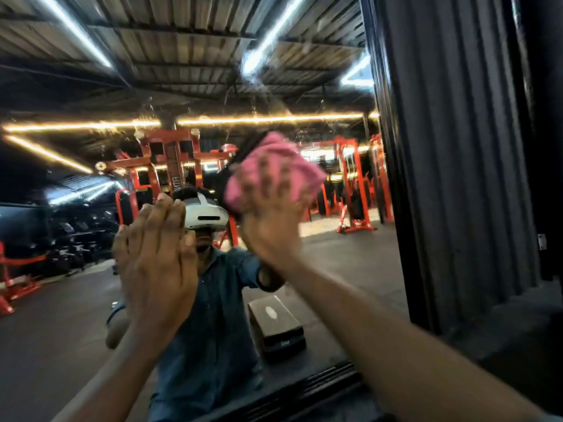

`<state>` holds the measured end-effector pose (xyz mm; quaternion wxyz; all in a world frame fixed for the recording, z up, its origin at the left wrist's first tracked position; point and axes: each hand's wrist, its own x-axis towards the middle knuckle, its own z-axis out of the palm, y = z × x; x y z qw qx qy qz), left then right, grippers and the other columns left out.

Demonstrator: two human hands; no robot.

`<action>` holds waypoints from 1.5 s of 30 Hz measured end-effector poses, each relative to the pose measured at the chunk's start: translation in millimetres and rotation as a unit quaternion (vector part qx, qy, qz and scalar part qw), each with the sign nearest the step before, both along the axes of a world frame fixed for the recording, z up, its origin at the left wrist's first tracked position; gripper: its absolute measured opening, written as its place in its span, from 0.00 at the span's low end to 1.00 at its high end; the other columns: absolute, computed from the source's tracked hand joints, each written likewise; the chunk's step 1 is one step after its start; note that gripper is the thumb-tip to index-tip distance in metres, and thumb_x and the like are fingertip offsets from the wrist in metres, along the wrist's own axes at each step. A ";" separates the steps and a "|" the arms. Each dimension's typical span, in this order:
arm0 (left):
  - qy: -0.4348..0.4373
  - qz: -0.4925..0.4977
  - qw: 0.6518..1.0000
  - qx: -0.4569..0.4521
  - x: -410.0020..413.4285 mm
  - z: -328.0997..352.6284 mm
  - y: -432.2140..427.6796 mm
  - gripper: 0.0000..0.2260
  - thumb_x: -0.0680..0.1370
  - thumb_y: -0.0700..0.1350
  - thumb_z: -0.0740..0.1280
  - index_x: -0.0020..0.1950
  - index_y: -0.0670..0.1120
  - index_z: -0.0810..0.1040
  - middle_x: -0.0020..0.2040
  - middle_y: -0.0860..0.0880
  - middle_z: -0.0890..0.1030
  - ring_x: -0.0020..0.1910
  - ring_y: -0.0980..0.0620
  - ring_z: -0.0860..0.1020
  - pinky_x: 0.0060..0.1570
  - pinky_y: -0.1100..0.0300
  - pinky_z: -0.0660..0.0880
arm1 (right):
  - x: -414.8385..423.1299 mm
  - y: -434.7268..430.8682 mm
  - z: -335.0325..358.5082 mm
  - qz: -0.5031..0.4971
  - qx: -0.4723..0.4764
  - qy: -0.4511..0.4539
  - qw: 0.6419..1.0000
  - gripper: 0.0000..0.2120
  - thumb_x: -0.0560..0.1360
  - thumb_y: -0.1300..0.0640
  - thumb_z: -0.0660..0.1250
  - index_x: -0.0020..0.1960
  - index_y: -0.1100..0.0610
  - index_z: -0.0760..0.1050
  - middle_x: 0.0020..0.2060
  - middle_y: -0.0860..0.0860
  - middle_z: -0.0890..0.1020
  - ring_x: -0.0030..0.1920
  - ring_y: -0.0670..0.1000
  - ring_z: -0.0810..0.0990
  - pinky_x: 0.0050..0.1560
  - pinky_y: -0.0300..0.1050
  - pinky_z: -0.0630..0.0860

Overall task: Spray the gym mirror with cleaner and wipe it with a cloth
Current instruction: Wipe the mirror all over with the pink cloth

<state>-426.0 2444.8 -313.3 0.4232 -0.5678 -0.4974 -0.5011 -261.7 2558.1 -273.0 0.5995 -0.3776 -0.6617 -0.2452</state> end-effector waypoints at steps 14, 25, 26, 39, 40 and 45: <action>-0.044 0.048 0.996 -0.058 -17.0 -93.0 -37.8 0.25 0.84 0.49 0.55 0.81 0.44 0.67 0.83 0.44 0.63 0.81 0.41 0.61 0.80 0.47 0.49 | 65.4 35.9 -96.0 -0.025 -0.201 0.291 0.935 0.32 0.81 0.33 0.43 0.83 0.37 0.44 0.85 0.50 0.42 0.83 0.62 0.40 0.71 0.84 0.49; -0.133 0.093 0.960 -0.230 10.2 -271.1 -84.3 0.15 0.80 0.51 0.58 0.56 0.44 0.79 0.55 0.45 0.79 0.56 0.39 0.74 0.52 0.41 0.71 | 69.0 27.2 -192.1 0.007 -0.376 0.425 0.823 0.31 0.85 0.39 0.51 0.84 0.42 0.43 0.82 0.60 0.35 0.82 0.67 0.36 0.79 0.70 0.40; -0.139 0.097 0.957 -0.235 8.3 -276.4 -86.2 0.14 0.80 0.50 0.58 0.53 0.44 0.79 0.51 0.46 0.78 0.53 0.40 0.74 0.50 0.42 0.70 | 79.9 31.7 -184.9 0.008 -0.401 0.449 0.798 0.31 0.85 0.39 0.51 0.84 0.41 0.40 0.82 0.59 0.34 0.82 0.67 0.35 0.79 0.71 0.40; -0.115 0.149 0.965 -0.182 -1.8 -311.6 -79.8 0.12 0.81 0.43 0.57 0.50 0.40 0.79 0.47 0.40 0.76 0.45 0.38 0.72 0.45 0.41 0.66 | 48.2 8.3 -222.6 -0.025 -0.358 0.368 0.858 0.32 0.81 0.36 0.41 0.84 0.41 0.43 0.84 0.58 0.39 0.83 0.65 0.39 0.73 0.80 0.47; -0.111 0.159 0.964 -0.181 -1.2 -311.8 -77.9 0.11 0.81 0.43 0.58 0.50 0.40 0.78 0.47 0.40 0.76 0.45 0.38 0.72 0.45 0.41 0.66 | 84.7 30.6 -217.9 -0.048 -0.365 0.408 0.835 0.32 0.82 0.37 0.42 0.84 0.42 0.45 0.84 0.58 0.41 0.83 0.64 0.41 0.75 0.78 0.47; -0.101 0.177 0.962 -0.183 0.0 -310.8 -74.6 0.09 0.81 0.43 0.59 0.51 0.41 0.78 0.47 0.41 0.76 0.45 0.39 0.72 0.45 0.43 0.66 | 126.0 44.2 -210.5 -0.058 -0.422 0.469 0.774 0.29 0.87 0.41 0.49 0.85 0.44 0.44 0.84 0.60 0.42 0.83 0.63 0.42 0.79 0.63 0.40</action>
